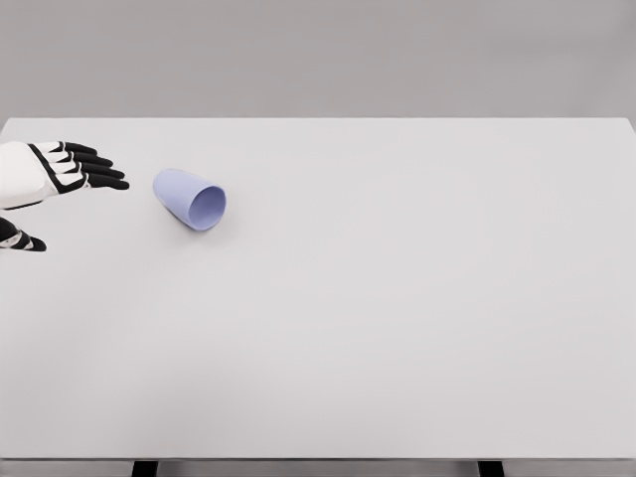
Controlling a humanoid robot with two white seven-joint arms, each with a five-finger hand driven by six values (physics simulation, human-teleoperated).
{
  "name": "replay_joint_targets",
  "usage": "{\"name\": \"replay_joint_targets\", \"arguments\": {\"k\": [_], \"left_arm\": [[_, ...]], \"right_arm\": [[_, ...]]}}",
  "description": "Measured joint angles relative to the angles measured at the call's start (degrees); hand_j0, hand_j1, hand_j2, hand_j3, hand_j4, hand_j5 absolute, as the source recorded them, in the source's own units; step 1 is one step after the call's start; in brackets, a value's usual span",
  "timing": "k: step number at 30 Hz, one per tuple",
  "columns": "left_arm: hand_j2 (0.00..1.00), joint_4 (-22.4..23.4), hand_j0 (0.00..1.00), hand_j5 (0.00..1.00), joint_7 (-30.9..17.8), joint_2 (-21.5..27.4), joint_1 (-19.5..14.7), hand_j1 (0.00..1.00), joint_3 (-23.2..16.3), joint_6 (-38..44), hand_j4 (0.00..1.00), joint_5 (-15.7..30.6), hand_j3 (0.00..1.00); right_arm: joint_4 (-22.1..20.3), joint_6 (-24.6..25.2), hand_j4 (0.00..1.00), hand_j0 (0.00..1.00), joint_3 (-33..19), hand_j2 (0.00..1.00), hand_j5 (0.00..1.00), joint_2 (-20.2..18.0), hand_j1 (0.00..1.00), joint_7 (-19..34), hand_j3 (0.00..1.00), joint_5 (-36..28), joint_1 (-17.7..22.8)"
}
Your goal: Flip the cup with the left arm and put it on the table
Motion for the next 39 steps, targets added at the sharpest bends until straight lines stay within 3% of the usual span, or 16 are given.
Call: {"name": "replay_joint_targets", "arguments": {"k": [8, 11, 15, 20, 21, 23, 25, 28, 33, 36, 39], "left_arm": [[1.00, 1.96, 1.00, 1.00, -1.93, -1.04, -0.61, 1.00, 0.54, 0.00, 1.00, -1.81, 1.00], [1.00, 5.61, 1.00, 1.00, -2.49, -3.02, -4.74, 1.00, 0.60, 0.07, 1.00, -3.33, 1.00], [1.00, 9.86, 1.00, 1.00, -2.73, -6.89, -6.84, 1.00, -0.35, 0.03, 1.00, -4.80, 1.00], [1.00, 8.06, 1.00, 1.00, -2.70, -9.41, -12.83, 1.00, -6.80, 0.04, 1.00, -5.18, 1.00], [1.00, 8.80, 1.00, 1.00, -2.81, -9.66, -16.77, 1.00, -8.72, 0.11, 1.00, -5.25, 1.00], [1.00, 12.86, 1.00, 1.00, -3.06, -11.68, -28.38, 1.00, -15.89, -0.05, 1.00, -6.82, 1.00], [1.00, 16.63, 1.00, 1.00, -3.06, -13.63, -29.18, 1.00, -21.84, 0.07, 1.00, -7.59, 1.00], [1.00, 19.17, 1.00, 1.00, -3.09, -15.13, -29.18, 1.00, -26.12, -0.01, 1.00, -8.33, 1.00], [1.00, 22.37, 1.00, 1.00, -3.23, -17.42, -29.88, 1.00, -28.05, 0.00, 1.00, -9.26, 1.00], [1.00, 28.89, 1.00, 1.00, -3.36, -20.25, -33.66, 1.00, -28.82, 0.05, 1.00, -10.21, 1.00], [1.00, 32.58, 1.00, 1.00, -3.39, -21.20, -33.75, 1.00, -29.44, 0.00, 1.00, -10.65, 1.00]], "right_arm": [[0.06, 0.00, 1.00, 1.00, 0.14, 1.00, 1.00, 0.00, 1.00, -0.01, 1.00, 0.00, 0.09], [0.05, 0.00, 1.00, 1.00, 0.18, 1.00, 1.00, 0.00, 1.00, -0.01, 1.00, -0.01, 0.09], [0.05, -0.01, 1.00, 1.00, 0.17, 1.00, 1.00, 0.00, 1.00, -0.01, 1.00, -0.01, 0.09], [0.06, 0.00, 1.00, 1.00, 0.17, 1.00, 1.00, 0.00, 1.00, -0.01, 1.00, 0.00, 0.00], [0.06, 0.00, 1.00, 1.00, 0.18, 1.00, 1.00, 0.00, 1.00, -0.01, 1.00, 0.00, 0.09], [0.06, 0.00, 1.00, 1.00, 0.17, 1.00, 1.00, 0.00, 1.00, -0.01, 1.00, 0.00, 0.09], [0.06, 0.00, 1.00, 1.00, 0.17, 1.00, 1.00, 0.00, 1.00, -0.01, 1.00, -0.01, 0.00], [0.06, 0.00, 1.00, 1.00, 0.17, 1.00, 1.00, 0.00, 1.00, -0.01, 1.00, 0.00, 0.09], [0.06, 0.00, 1.00, 1.00, 0.17, 1.00, 1.00, 0.00, 1.00, -0.01, 1.00, 0.00, 0.09], [0.06, 0.00, 1.00, 1.00, 0.17, 1.00, 1.00, 0.00, 1.00, -0.01, 1.00, 0.00, 0.00], [0.06, 0.00, 1.00, 1.00, 0.17, 1.00, 1.00, 0.00, 1.00, -0.01, 1.00, 0.00, 0.00]]}}
